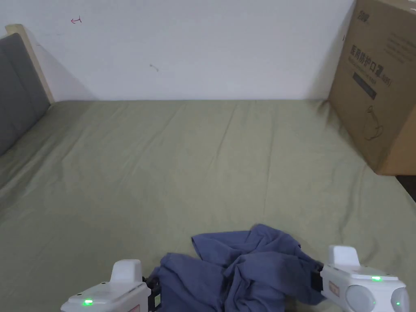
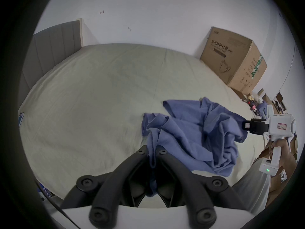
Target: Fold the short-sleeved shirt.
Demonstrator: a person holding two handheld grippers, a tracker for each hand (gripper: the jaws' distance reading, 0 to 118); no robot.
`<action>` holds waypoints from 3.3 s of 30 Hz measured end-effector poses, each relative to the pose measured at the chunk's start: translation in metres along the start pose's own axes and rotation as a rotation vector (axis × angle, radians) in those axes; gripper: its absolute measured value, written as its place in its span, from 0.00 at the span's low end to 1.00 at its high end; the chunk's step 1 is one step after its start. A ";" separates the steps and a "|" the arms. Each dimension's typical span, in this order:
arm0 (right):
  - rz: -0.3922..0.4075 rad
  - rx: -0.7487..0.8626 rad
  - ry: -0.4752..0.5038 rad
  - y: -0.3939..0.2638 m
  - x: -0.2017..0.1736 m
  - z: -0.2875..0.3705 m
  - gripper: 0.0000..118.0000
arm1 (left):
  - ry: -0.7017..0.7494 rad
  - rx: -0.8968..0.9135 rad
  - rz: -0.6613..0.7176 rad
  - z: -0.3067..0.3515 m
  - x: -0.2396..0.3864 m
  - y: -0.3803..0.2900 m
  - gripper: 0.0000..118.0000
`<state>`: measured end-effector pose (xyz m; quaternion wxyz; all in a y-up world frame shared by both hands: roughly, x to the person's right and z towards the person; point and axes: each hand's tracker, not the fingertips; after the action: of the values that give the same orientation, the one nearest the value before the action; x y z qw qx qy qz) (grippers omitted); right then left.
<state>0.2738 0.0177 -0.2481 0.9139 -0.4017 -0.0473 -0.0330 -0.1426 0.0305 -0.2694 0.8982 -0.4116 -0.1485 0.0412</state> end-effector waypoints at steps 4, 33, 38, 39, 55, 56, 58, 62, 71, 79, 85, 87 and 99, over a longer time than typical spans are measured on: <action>0.007 0.139 0.015 0.038 0.009 0.049 0.04 | -0.022 0.057 0.028 0.014 -0.002 0.022 0.04; 0.031 0.647 -0.060 0.371 0.015 0.130 0.04 | 0.233 0.546 -0.039 0.097 -0.055 0.417 0.04; 0.026 0.618 -0.059 0.377 0.011 0.089 0.04 | 0.259 0.525 -0.027 0.060 -0.073 0.433 0.04; 0.025 0.606 -0.057 0.376 0.010 0.081 0.04 | 0.267 0.517 -0.025 0.052 -0.077 0.432 0.04; -0.036 0.376 -0.014 0.246 -0.008 -0.036 0.04 | 0.259 0.213 0.057 -0.077 -0.135 0.287 0.04; -0.040 0.357 -0.020 0.233 -0.010 -0.035 0.04 | 0.256 0.195 0.063 -0.079 -0.137 0.272 0.04; -0.055 0.343 -0.028 0.210 -0.011 -0.035 0.04 | 0.253 0.149 0.077 -0.081 -0.142 0.246 0.04; -0.066 0.296 -0.052 0.160 -0.005 -0.029 0.04 | 0.258 0.080 0.090 -0.082 -0.155 0.189 0.04; -0.139 0.194 -0.070 0.053 0.005 0.008 0.04 | 0.267 -0.041 0.144 -0.046 -0.159 0.070 0.04; -0.179 0.135 -0.078 -0.024 0.017 0.036 0.04 | 0.279 -0.048 0.192 -0.004 -0.155 0.004 0.04; -0.233 0.069 -0.086 -0.076 0.019 0.054 0.04 | 0.274 -0.078 0.196 0.021 -0.152 -0.037 0.04; -0.240 0.040 -0.090 -0.089 0.021 0.053 0.04 | 0.278 -0.113 0.190 0.027 -0.150 -0.050 0.04; -0.296 -0.202 -0.102 -0.112 0.036 0.002 0.13 | 0.329 -0.233 0.152 0.009 -0.142 -0.064 0.18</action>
<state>0.2987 -0.0569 -0.1604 0.8504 -0.4815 -0.1487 -0.1513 -0.2837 -0.0332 -0.2487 0.8510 -0.5239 0.0280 0.0237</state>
